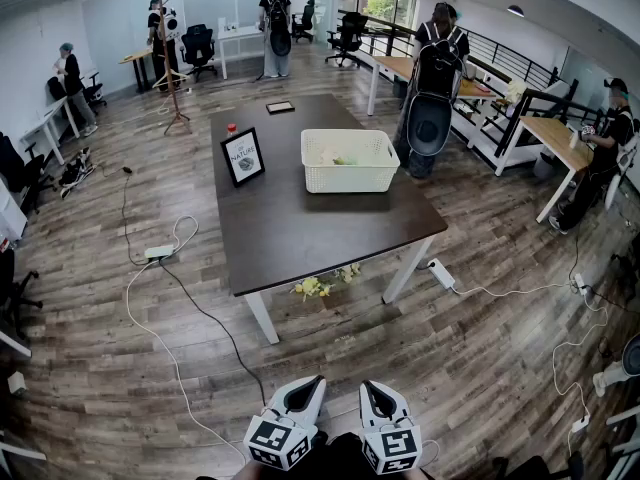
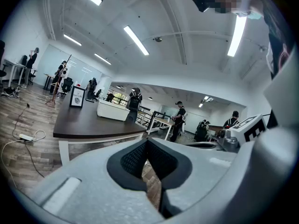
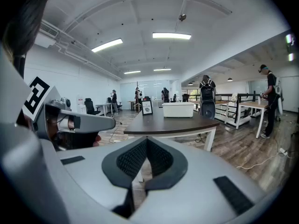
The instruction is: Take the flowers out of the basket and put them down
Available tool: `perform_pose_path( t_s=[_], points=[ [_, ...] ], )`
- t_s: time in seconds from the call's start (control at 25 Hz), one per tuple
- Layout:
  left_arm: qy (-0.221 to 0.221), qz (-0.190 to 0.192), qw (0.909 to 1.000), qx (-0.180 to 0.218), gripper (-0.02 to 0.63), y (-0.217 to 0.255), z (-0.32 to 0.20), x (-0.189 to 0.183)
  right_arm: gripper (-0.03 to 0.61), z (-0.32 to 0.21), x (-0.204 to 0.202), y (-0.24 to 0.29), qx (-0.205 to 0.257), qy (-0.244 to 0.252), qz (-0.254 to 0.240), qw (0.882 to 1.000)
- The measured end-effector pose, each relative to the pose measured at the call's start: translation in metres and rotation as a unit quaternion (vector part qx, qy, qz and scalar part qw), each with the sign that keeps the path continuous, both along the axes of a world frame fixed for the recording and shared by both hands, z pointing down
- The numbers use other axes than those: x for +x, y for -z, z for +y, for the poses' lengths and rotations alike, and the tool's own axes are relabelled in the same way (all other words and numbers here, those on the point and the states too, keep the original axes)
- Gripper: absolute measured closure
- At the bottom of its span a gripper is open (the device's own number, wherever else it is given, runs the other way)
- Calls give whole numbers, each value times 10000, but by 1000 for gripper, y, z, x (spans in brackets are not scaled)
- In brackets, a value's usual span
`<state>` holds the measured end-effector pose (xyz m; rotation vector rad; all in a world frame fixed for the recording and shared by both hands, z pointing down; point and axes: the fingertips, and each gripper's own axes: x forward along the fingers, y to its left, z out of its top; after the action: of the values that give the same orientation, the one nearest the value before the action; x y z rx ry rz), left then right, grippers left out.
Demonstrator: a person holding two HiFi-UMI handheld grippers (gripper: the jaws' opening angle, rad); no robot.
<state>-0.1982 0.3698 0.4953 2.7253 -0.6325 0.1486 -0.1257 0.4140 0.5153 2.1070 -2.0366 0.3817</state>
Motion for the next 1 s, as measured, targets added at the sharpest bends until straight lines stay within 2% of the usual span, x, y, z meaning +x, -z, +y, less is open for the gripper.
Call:
perform_pose_path(
  t_s=[0.32,0.56,0.84,1.0],
  points=[
    [-93,24,9999,94,604,3,-14,-6,572,-13,-8,1,76,-139,-45,9999],
    [29,-31,9997,249,604,1,-29,-16,572,-19,-4,5,330,-535,-229,9978],
    [-141,-364,9987,313,604,-12,-32,-19,572,-14,9,6,422,-981,16,9943],
    [-233,-373,9982,397,604,-12,-31,-14,562,-13,3,5,370,-882,296,9950]
  ],
)
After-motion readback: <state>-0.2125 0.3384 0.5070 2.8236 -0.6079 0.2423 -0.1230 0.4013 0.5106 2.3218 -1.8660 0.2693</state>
